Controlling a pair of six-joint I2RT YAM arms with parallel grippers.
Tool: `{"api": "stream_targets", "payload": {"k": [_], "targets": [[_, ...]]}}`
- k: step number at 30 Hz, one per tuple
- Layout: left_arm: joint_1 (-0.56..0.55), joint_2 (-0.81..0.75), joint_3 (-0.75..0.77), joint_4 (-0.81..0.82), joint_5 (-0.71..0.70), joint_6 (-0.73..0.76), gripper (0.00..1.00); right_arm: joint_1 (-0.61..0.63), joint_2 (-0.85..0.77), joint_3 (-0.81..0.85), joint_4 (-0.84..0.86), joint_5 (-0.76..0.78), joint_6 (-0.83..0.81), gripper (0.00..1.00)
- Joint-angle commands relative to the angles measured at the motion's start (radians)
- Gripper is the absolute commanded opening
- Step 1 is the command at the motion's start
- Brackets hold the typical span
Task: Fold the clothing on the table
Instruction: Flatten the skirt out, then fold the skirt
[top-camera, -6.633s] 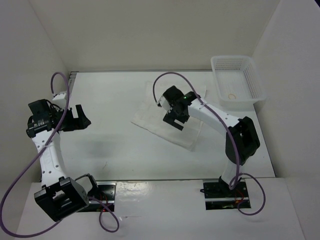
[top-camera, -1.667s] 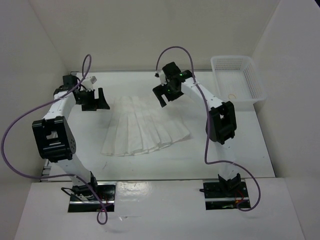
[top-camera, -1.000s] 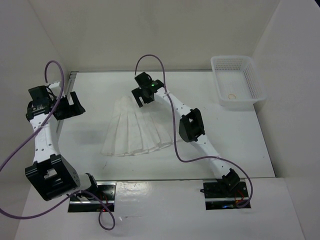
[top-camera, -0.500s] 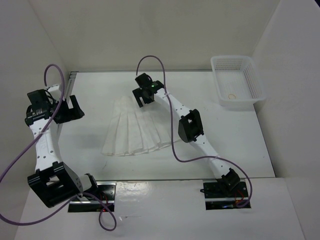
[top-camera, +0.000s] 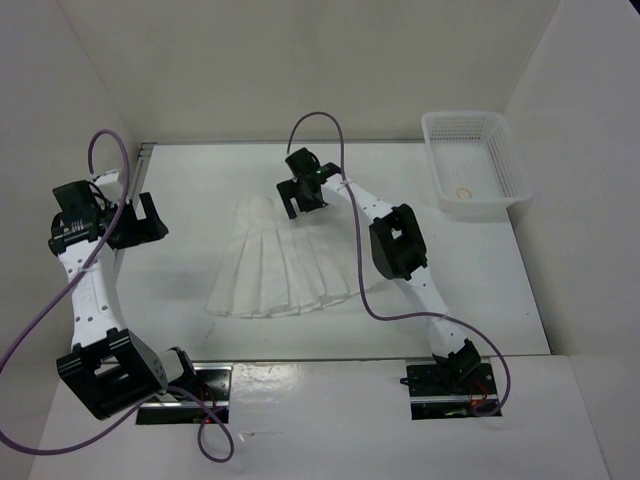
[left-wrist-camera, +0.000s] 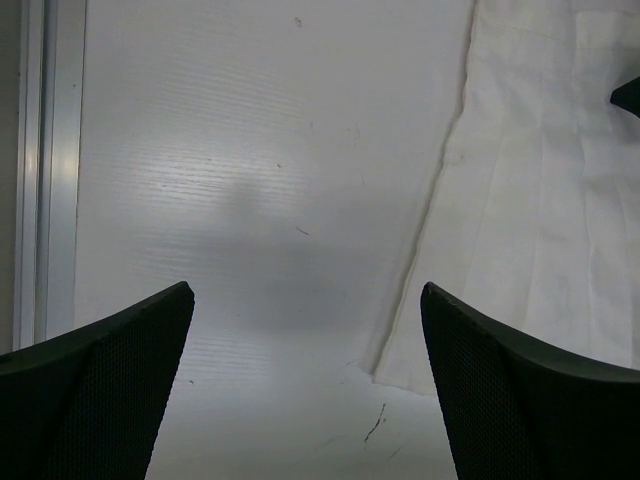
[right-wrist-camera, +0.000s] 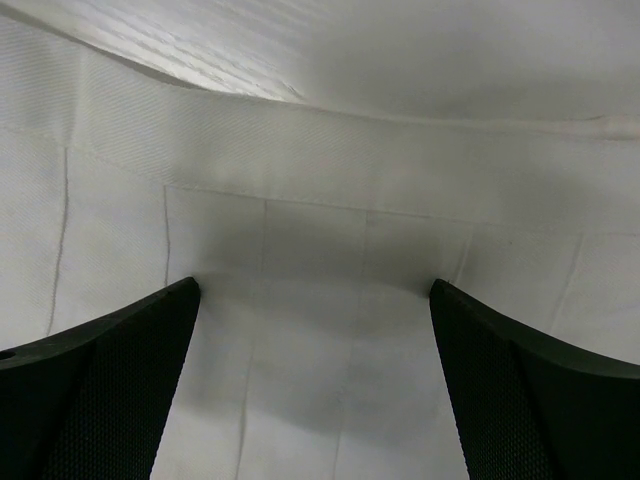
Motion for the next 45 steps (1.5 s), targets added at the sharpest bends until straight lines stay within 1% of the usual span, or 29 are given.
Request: {"api": "stream_targets", "payload": {"k": [1,2,8,11,13,14,15,17,18,19,21,22,23,24,25,26,27,29,30,32,33,36,37,38,41,45], "targets": [[0.006,-0.025,-0.006,-0.007,0.014,0.016,1.0,-0.022,-0.053,-0.166,-0.041,0.032,-0.014,1.0],[0.006,-0.025,-0.006,-0.007,0.023,0.016,1.0,-0.022,-0.07,-0.229,-0.027,0.047,-0.014,1.0],[0.006,-0.025,-0.006,-0.016,0.055,0.025,1.0,-0.022,-0.203,-0.435,0.044,0.075,-0.014,1.0],[0.006,-0.025,-0.016,-0.016,0.055,0.037,1.0,-0.022,-0.275,-0.51,0.056,0.075,-0.023,1.0],[-0.007,-0.036,-0.032,-0.016,0.08,0.068,1.0,-0.022,-0.323,-0.53,0.065,0.051,-0.023,1.0],[-0.023,-0.036,-0.044,-0.016,0.08,0.068,1.0,-0.022,-0.352,-0.542,0.077,0.036,-0.05,1.0],[-0.05,-0.036,-0.044,-0.016,0.089,0.077,1.0,-0.022,-0.422,-0.542,0.078,0.016,-0.061,1.0],[-0.079,-0.004,-0.044,-0.005,0.103,0.089,1.0,-0.022,-0.499,-0.542,0.091,-0.04,-0.09,1.0],[-0.108,0.04,-0.027,-0.005,0.114,0.089,1.0,-0.022,-0.565,-0.542,0.104,-0.056,-0.104,1.0],[-0.122,0.07,-0.016,0.007,0.123,0.089,1.0,-0.022,-0.591,-0.529,0.104,-0.057,-0.115,1.0],[-0.156,0.137,0.029,0.016,0.184,0.089,1.0,-0.032,-0.642,-0.516,0.113,-0.057,-0.155,1.0],[-0.167,0.212,0.049,0.028,0.212,0.08,1.0,-0.051,-0.654,-0.527,0.113,-0.046,-0.17,1.0],[-0.176,0.252,0.071,0.029,0.279,0.08,1.0,-0.065,-0.668,-0.542,0.113,-0.046,-0.182,1.0],[-0.176,0.29,0.117,0.029,0.307,0.094,0.98,-0.08,-0.68,-0.558,0.113,-0.046,-0.205,1.0],[-0.202,0.364,0.14,0.038,0.331,0.094,0.97,-0.121,-0.703,-0.596,0.113,-0.063,-0.216,1.0],[-0.211,0.401,0.166,0.038,0.353,0.103,0.95,-0.144,-0.715,-0.619,0.113,-0.108,-0.227,1.0],[-0.222,0.469,0.189,0.038,0.383,0.103,0.93,-0.169,-0.731,-0.643,0.113,-0.13,-0.241,0.98],[-0.253,0.543,0.276,0.038,0.419,0.103,0.9,-0.246,-0.769,-0.714,0.122,-0.205,-0.267,0.95],[-0.262,0.615,0.305,0.038,0.46,0.103,0.84,-0.269,-0.778,-0.729,0.122,-0.222,-0.276,0.95],[-0.305,0.686,0.393,0.029,0.485,0.103,0.77,-0.327,-0.788,-0.748,0.084,-0.261,-0.311,0.94],[-0.323,0.747,0.421,0.029,0.485,0.103,0.75,-0.341,-0.788,-0.76,0.084,-0.271,-0.311,0.9],[-0.391,0.843,0.5,0.029,0.494,0.112,0.64,-0.371,-0.811,-0.803,0.059,-0.308,-0.359,0.85],[-0.408,0.861,0.517,0.029,0.473,0.112,0.6,-0.372,-0.827,-0.828,0.059,-0.308,-0.359,0.85],[-0.435,0.88,0.534,0.029,0.473,0.112,0.58,-0.372,-0.844,-0.838,0.059,-0.308,-0.373,0.85],[-0.471,0.947,0.589,0.029,0.463,0.103,0.56,-0.372,-0.854,-0.851,0.049,-0.282,-0.383,0.85],[-0.492,1.001,0.599,0.051,0.43,0.094,0.55,-0.372,-0.874,-0.851,0.039,-0.27,-0.393,0.85]]}}
